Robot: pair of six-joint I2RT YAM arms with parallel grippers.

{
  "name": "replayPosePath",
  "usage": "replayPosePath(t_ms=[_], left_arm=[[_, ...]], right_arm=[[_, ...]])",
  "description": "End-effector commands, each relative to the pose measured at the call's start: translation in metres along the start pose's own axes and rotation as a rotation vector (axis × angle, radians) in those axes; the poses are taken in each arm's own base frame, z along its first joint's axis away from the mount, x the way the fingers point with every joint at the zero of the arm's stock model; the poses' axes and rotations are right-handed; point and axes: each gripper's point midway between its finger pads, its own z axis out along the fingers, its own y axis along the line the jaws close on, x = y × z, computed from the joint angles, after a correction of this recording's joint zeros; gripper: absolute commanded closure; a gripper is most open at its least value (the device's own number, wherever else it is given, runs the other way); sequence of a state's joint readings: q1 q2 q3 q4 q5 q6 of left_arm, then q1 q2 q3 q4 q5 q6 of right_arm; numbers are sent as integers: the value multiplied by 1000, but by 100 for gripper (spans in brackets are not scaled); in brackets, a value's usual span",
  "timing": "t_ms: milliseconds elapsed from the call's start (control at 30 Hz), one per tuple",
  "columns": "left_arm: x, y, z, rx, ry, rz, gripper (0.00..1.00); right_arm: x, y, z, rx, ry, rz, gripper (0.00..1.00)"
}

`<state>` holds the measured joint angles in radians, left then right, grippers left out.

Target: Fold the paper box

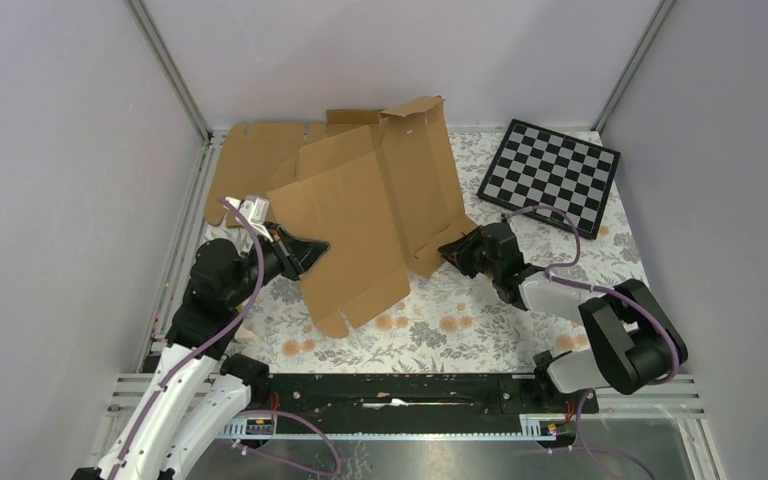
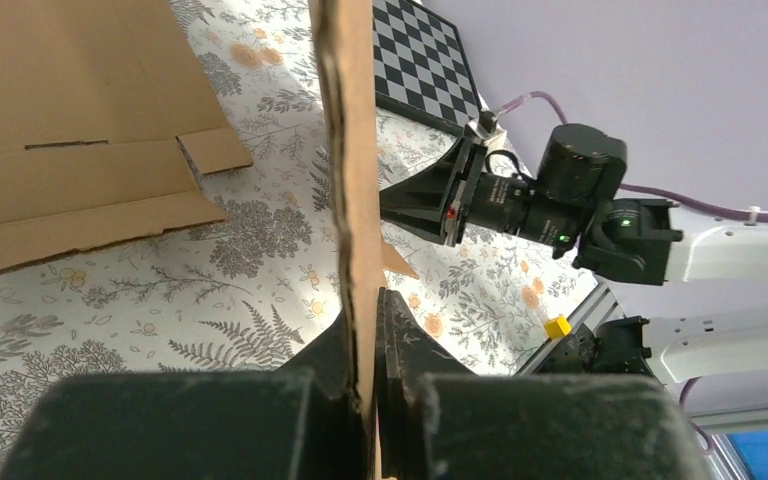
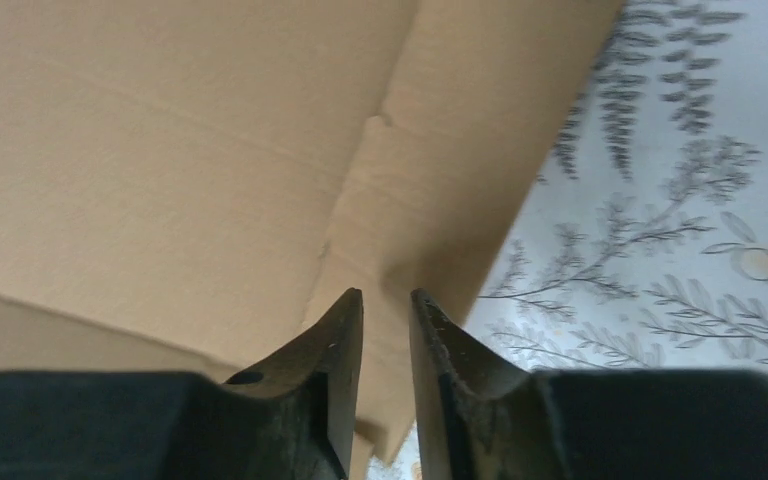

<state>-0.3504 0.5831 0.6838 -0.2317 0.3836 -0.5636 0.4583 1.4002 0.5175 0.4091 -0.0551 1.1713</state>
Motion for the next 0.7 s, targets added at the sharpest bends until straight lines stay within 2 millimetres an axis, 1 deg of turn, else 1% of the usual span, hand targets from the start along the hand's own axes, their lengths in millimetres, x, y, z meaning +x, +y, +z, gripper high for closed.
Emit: replayPosePath(t_ms=[0, 33, 100, 133, 167, 233, 300, 400, 467, 600, 667], left_arm=[[-17, -18, -8, 67, -83, 12, 100], [-18, -19, -9, 67, -87, 8, 100], [-18, -21, -10, 76, -90, -9, 100], [-19, -24, -11, 88, -91, -19, 100], [-18, -27, -10, 105, -90, -34, 100], [-16, -31, -10, 135, -85, -52, 100], [-15, -35, -9, 158, -75, -55, 100], [-14, -35, -11, 155, -60, -23, 100], [-16, -31, -13, 125, -61, 7, 100], [-20, -29, -18, 94, -67, 47, 100], [-23, -31, -18, 96, -73, 52, 100]], right_arm=[[-7, -20, 11, 33, -79, 67, 72], [-5, -28, 14, 56, -75, 65, 74], [2, -36, 21, 63, -52, 68, 77], [4, -37, 25, 55, -42, 70, 77], [9, -33, 28, 27, -13, 66, 77], [17, -27, 32, -9, 40, 51, 73], [18, -25, 31, -25, 42, 40, 61], [7, -22, 23, -26, -15, 0, 47], [-1, -18, 13, -22, -54, -28, 42], [-19, -5, -14, -18, -135, -54, 42], [-32, 2, -30, -19, -198, -67, 41]])
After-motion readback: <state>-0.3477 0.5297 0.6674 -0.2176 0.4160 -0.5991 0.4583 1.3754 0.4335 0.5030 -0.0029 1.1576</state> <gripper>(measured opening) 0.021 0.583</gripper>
